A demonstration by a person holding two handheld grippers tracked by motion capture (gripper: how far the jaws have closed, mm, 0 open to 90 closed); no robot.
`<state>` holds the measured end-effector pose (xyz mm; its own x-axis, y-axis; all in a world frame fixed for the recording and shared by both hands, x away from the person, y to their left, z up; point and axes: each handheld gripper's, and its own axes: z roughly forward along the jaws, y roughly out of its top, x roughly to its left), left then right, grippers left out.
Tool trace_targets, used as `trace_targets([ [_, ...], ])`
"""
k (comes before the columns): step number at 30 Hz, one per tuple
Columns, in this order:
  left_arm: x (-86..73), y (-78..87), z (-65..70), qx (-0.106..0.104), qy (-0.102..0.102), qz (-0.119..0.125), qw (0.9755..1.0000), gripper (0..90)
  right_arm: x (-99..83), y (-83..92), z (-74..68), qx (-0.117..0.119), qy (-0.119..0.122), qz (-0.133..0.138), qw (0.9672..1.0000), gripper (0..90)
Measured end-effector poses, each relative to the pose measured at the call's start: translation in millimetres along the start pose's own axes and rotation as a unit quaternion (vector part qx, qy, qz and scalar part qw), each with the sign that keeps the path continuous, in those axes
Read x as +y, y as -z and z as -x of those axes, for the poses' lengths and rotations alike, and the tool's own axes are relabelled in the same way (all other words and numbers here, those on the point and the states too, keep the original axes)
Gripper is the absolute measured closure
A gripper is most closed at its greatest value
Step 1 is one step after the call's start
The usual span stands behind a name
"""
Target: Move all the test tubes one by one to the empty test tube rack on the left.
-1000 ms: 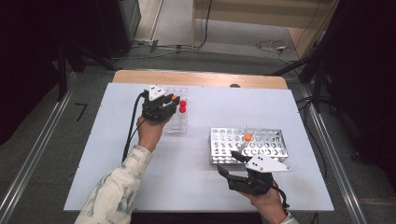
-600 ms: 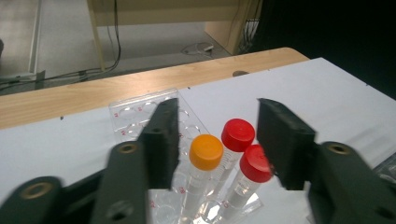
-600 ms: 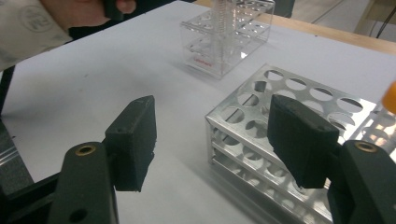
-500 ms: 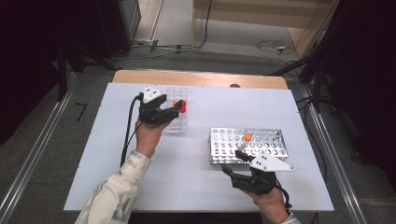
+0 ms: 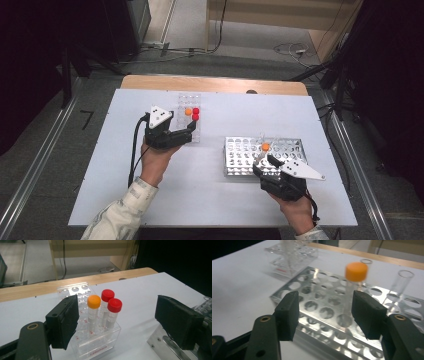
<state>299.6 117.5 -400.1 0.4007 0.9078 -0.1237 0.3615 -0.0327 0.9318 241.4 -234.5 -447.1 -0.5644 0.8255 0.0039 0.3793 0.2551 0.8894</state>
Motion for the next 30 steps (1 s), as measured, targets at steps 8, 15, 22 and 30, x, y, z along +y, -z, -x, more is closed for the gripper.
trace_targets([
  [8, -0.5, 0.8, 6.1, -0.003, -0.011, 0.001, 0.9999, 20.2, -3.4, -16.9, 15.6, -0.035, -0.020, 0.003, 0.9992, 51.3],
  [15, -0.6, 1.2, 5.3, -0.005, -0.011, 0.001, 0.9999, 20.5, -4.4, -25.3, 18.1, -0.036, -0.018, 0.004, 0.9992, 61.7],
  [22, -1.1, 1.0, 6.6, -0.009, -0.012, 0.000, 0.9999, 20.6, -4.7, -28.4, 20.9, -0.041, -0.020, 0.006, 0.9989, 68.1],
  [30, -1.2, 1.2, 10.5, -0.016, -0.014, -0.002, 0.9998, 20.3, -1.4, -25.2, 19.7, -0.045, -0.015, 0.015, 0.9987, 71.4],
])
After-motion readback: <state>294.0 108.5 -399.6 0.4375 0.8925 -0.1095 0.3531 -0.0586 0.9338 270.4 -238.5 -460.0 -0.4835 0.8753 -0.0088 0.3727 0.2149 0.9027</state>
